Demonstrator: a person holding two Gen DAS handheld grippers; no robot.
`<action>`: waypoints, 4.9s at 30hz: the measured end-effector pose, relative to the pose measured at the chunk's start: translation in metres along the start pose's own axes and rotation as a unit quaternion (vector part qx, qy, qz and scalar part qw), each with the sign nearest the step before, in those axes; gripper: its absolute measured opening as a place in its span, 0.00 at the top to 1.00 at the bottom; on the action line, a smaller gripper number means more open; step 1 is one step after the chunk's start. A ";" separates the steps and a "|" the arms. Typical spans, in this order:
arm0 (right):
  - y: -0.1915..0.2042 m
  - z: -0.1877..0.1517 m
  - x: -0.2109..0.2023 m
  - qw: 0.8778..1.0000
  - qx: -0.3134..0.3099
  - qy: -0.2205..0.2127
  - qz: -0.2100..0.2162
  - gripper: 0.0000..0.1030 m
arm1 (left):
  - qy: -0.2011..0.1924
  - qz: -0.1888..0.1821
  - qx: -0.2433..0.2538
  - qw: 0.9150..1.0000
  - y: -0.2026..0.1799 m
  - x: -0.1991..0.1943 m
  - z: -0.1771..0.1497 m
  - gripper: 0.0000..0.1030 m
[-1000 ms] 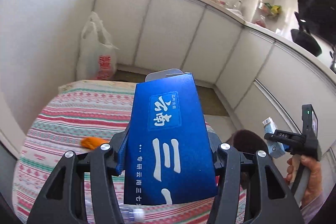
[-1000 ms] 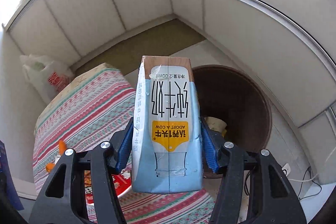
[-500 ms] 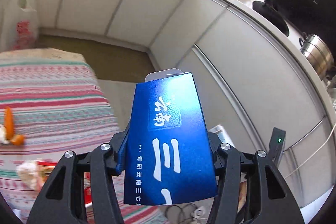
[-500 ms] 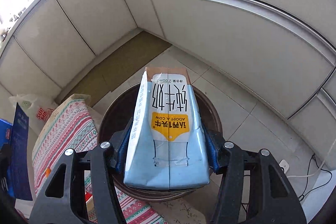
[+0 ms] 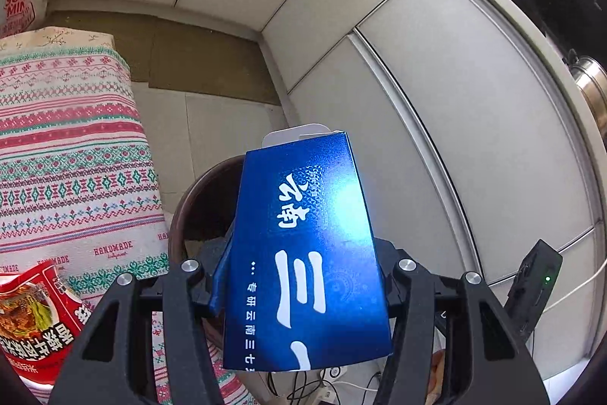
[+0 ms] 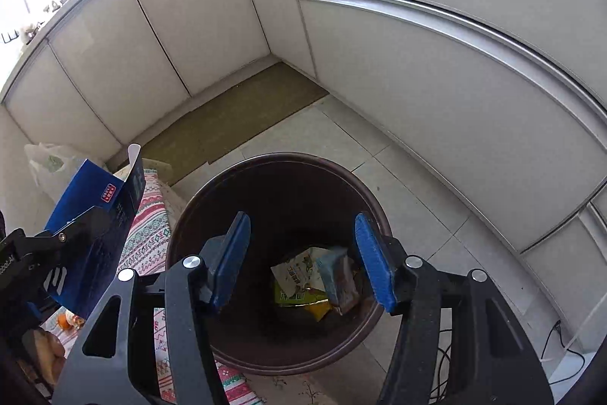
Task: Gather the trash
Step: 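Carry the box and carton over the brown bin and open both grippers, then move both grippers back over the table toward the orange peels, then grasp the large orange peel with the left gripper and lift it, then hold the orange peel in the left gripper while the right gripper grasps the white tissue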
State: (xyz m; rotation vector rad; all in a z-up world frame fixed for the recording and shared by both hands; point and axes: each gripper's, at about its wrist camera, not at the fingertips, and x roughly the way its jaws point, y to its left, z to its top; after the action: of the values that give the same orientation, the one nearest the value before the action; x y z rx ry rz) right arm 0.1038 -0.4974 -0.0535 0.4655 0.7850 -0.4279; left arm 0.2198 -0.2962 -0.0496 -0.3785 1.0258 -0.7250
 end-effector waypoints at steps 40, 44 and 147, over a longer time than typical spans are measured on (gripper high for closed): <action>0.064 -0.017 -0.056 0.988 -0.055 -0.092 -0.110 0.07 | -0.069 0.251 0.121 0.958 0.013 -0.112 -0.023 0.09; 0.105 -0.031 -0.057 0.987 -0.097 -0.087 -0.094 0.07 | -0.064 0.278 0.100 0.953 0.051 -0.140 -0.030 0.08; 0.404 -0.135 -0.012 0.896 -0.255 0.173 0.319 0.84 | -0.295 0.292 -0.081 0.906 0.214 -0.380 -0.070 0.75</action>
State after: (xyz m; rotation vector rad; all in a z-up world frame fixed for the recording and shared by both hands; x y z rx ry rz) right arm 0.2322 -0.0919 -0.0325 0.2795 0.9925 0.4866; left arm 0.1159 0.1260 0.0298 -0.3743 0.5643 0.0330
